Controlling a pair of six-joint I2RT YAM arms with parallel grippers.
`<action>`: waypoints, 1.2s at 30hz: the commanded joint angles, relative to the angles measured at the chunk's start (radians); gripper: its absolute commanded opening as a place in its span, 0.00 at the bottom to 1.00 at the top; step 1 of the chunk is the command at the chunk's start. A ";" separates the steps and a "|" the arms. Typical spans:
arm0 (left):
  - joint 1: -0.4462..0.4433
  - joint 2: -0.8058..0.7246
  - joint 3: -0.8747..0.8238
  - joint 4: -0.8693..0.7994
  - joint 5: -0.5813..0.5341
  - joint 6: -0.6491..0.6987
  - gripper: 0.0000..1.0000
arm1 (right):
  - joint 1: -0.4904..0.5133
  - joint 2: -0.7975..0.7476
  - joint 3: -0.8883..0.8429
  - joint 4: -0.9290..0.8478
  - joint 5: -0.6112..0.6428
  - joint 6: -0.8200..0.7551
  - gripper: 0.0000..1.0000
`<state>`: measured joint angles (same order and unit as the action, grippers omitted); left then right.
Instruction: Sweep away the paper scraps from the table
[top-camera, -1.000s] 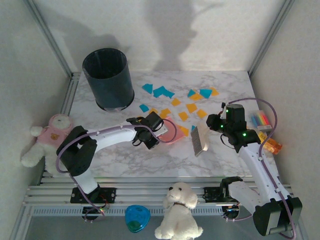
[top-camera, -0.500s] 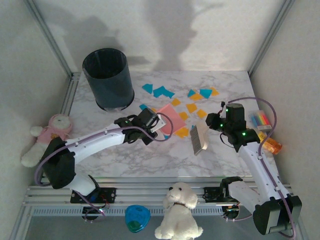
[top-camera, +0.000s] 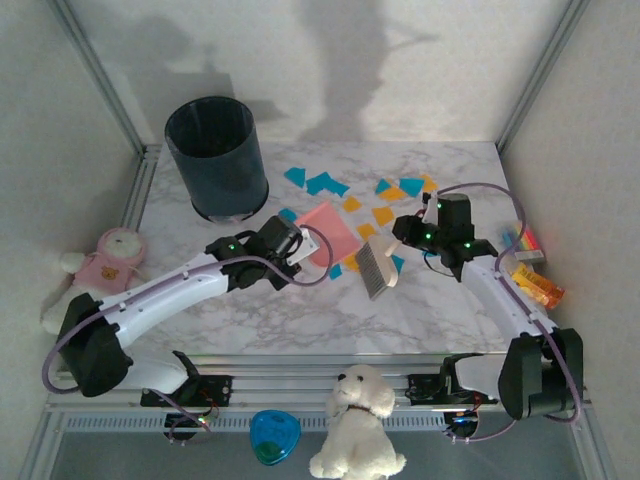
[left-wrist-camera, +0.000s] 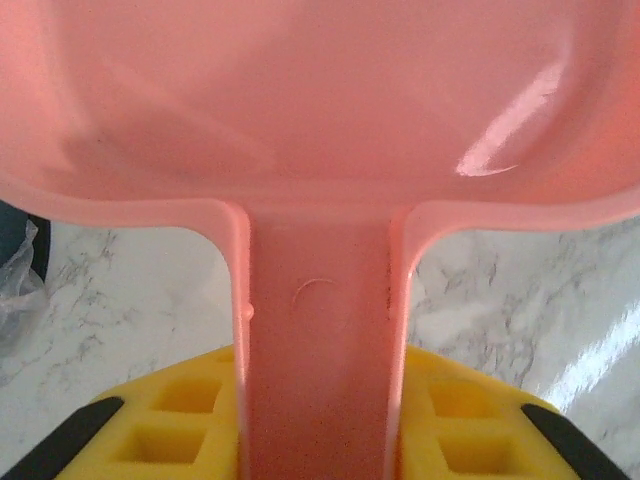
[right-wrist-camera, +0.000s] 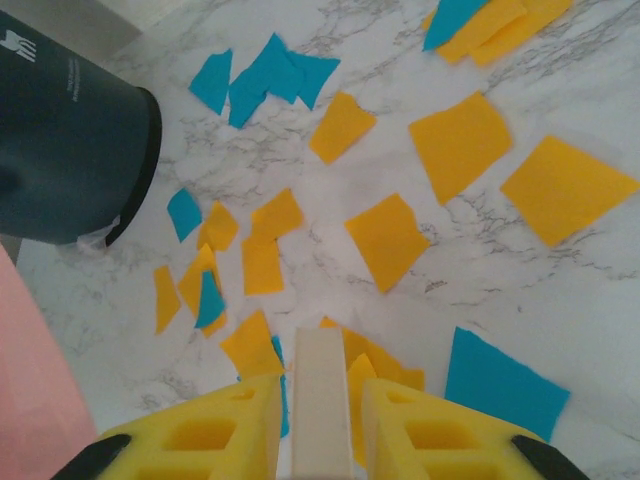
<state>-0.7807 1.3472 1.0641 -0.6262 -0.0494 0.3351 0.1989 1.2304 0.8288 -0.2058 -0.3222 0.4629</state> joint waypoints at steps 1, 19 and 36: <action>0.009 -0.039 -0.035 -0.073 0.075 0.113 0.00 | -0.002 0.025 0.029 0.060 -0.027 0.007 0.00; 0.002 0.132 0.023 -0.204 0.183 0.202 0.00 | -0.001 -0.073 -0.021 -0.106 0.194 -0.104 0.00; 0.002 0.142 0.039 -0.239 0.169 0.213 0.00 | -0.002 -0.100 0.022 -0.007 -0.004 -0.052 0.00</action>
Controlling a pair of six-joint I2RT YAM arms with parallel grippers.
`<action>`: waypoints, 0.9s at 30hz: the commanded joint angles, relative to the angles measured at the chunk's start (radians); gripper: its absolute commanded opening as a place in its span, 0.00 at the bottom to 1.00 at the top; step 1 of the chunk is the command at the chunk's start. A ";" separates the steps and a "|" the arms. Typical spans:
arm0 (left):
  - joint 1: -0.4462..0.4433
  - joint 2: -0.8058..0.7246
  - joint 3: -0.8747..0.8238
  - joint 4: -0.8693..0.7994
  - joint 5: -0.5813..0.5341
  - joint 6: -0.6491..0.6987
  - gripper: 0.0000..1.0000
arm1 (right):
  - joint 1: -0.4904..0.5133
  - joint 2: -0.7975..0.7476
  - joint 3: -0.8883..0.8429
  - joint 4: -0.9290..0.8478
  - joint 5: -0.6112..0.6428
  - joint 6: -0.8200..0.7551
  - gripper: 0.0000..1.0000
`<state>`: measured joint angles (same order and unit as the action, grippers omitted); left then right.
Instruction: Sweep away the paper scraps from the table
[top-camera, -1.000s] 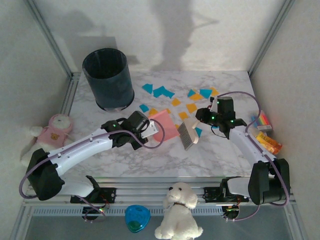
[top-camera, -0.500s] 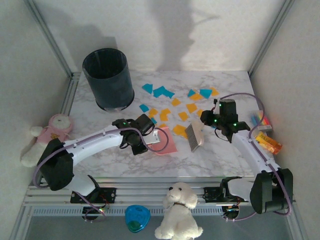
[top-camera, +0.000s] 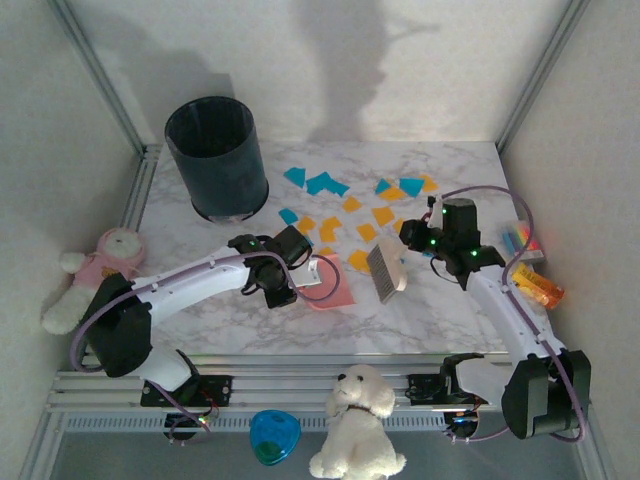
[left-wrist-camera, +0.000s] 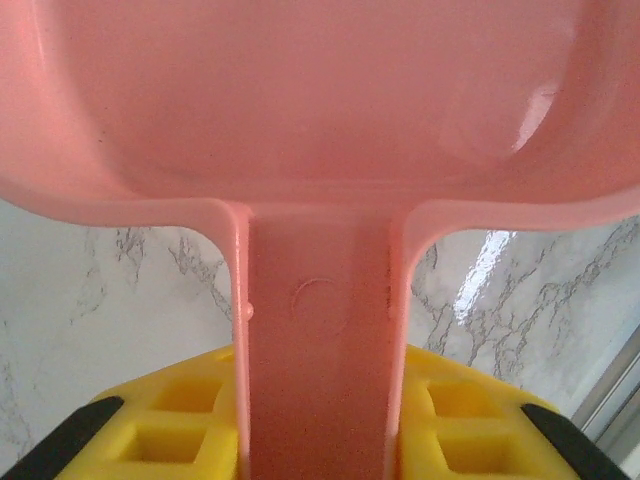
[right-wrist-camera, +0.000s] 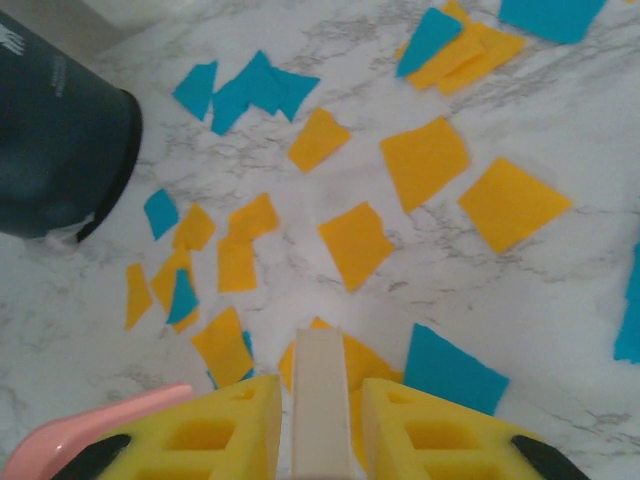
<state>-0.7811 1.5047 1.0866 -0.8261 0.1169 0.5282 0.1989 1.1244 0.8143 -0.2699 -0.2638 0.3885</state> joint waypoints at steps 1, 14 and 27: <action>0.003 -0.014 0.016 -0.039 0.003 0.019 0.00 | -0.001 0.022 0.041 0.070 -0.075 0.030 0.00; 0.003 -0.011 0.018 -0.034 0.009 0.023 0.00 | 0.010 0.193 0.018 0.205 -0.058 0.101 0.00; 0.002 0.036 0.048 -0.041 0.015 0.014 0.00 | 0.011 0.123 -0.010 0.019 0.133 -0.014 0.00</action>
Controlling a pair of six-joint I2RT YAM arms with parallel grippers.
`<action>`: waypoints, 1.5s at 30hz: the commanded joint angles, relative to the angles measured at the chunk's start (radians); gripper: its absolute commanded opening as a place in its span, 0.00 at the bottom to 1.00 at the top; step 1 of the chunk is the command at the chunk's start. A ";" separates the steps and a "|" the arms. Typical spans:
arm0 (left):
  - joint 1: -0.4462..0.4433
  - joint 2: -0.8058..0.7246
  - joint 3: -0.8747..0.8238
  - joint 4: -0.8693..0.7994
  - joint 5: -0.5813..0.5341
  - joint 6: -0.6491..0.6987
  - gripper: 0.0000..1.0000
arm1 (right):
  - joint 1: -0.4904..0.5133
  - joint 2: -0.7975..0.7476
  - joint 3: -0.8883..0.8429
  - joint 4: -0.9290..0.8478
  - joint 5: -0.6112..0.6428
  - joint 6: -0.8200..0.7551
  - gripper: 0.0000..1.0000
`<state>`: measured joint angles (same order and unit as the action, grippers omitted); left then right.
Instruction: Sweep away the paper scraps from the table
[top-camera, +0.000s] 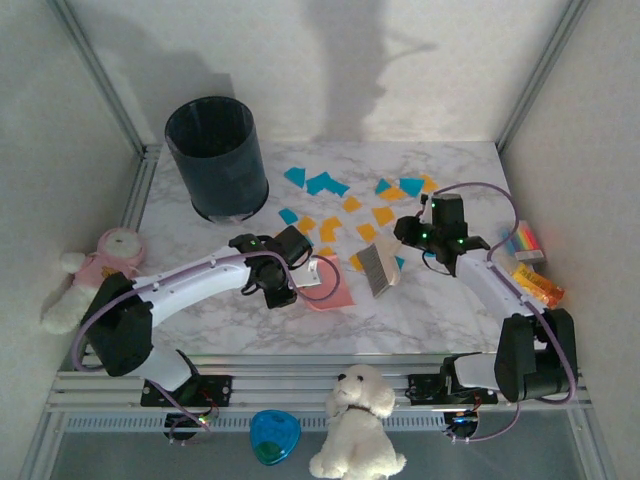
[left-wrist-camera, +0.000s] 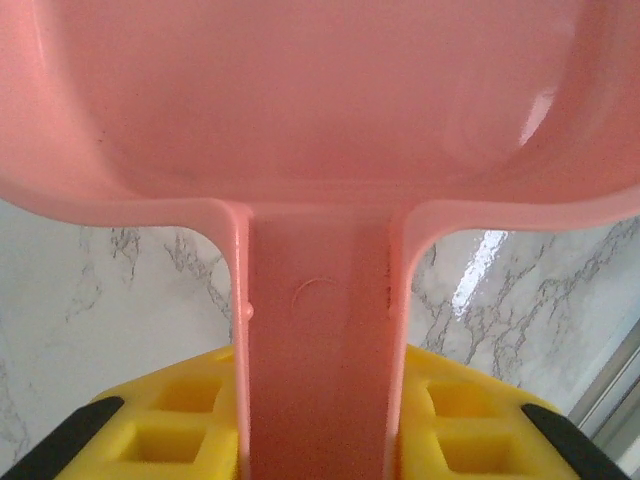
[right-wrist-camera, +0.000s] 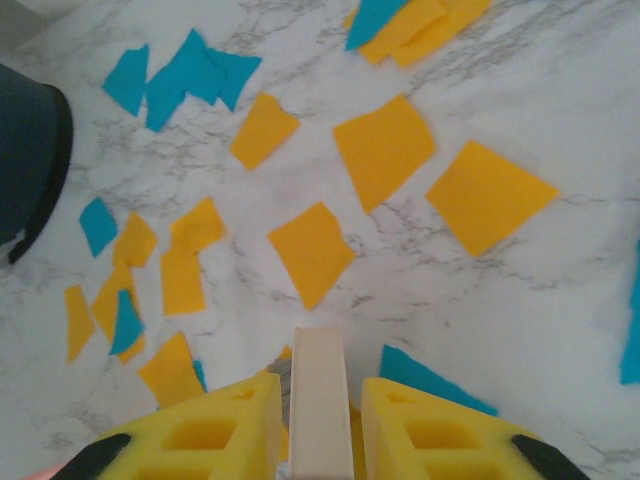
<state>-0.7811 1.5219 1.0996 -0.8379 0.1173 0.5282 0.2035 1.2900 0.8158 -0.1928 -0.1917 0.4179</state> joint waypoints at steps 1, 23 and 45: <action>0.003 0.025 0.038 -0.030 0.015 0.016 0.00 | 0.006 -0.053 -0.013 -0.068 0.071 -0.048 0.00; -0.012 0.198 0.206 -0.079 0.046 0.032 0.00 | 0.006 -0.295 -0.066 0.030 0.141 -0.120 0.00; -0.014 0.345 0.360 -0.194 0.068 0.039 0.00 | 0.009 -0.297 -0.095 0.047 0.417 -0.394 0.00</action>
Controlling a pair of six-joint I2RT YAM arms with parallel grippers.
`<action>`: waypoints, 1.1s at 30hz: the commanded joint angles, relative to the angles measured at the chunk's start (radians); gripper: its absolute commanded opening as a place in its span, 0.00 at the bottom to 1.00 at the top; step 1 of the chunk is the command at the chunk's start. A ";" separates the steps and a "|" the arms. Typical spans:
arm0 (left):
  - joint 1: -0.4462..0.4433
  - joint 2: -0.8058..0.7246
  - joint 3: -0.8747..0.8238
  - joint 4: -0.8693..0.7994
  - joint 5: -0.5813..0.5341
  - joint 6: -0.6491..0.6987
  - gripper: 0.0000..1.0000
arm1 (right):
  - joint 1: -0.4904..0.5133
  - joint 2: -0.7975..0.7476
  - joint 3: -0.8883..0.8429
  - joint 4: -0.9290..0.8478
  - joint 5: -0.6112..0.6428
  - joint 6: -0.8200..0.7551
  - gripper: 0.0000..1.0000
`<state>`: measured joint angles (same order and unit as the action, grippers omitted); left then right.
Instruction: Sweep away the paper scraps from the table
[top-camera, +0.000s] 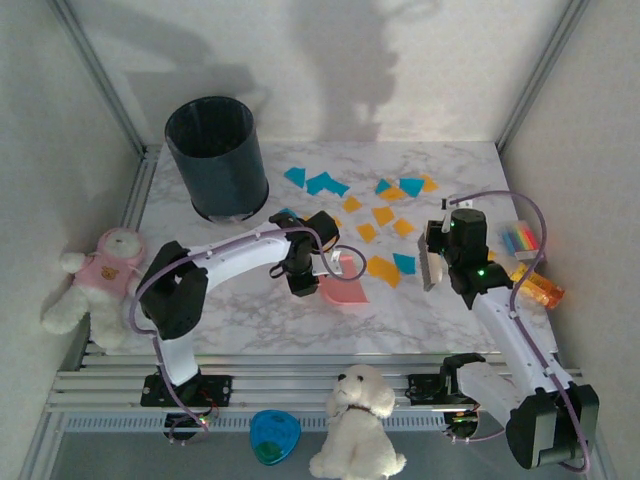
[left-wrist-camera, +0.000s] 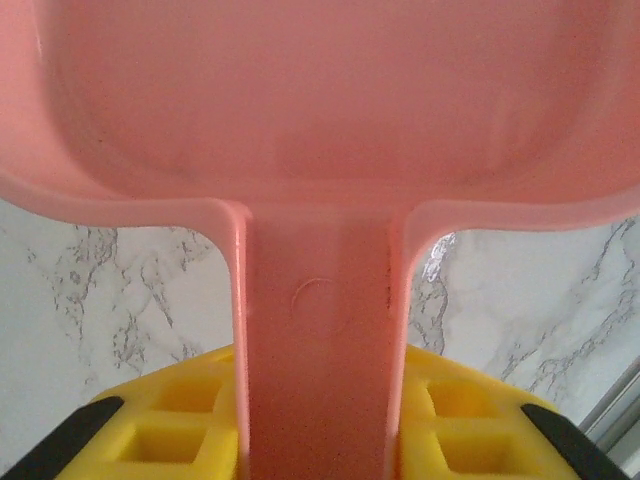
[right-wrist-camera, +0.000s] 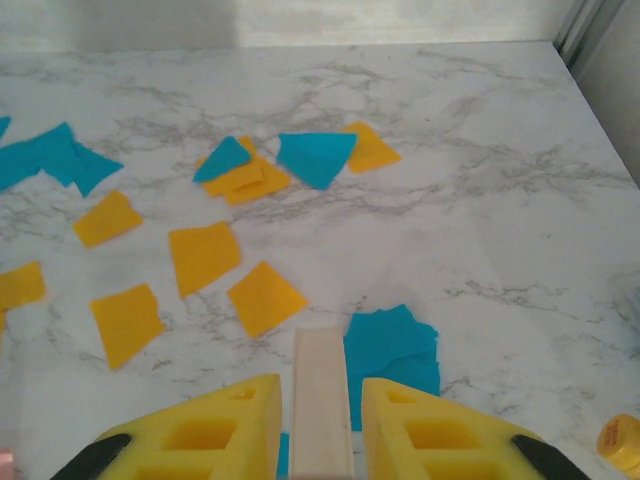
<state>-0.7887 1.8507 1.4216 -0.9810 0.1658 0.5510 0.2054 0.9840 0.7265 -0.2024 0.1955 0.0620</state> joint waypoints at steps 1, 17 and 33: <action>-0.005 0.020 0.044 -0.055 0.022 0.017 0.00 | 0.007 0.015 -0.008 0.066 0.027 -0.047 0.00; -0.006 0.083 0.109 -0.090 0.020 0.005 0.00 | 0.052 0.086 -0.030 0.121 0.053 -0.095 0.00; -0.002 0.123 0.134 -0.109 0.026 0.003 0.00 | 0.160 0.153 -0.053 0.123 0.060 -0.100 0.00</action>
<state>-0.7887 1.9518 1.5318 -1.0412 0.1806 0.5503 0.3462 1.1202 0.6968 -0.0731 0.2615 -0.0380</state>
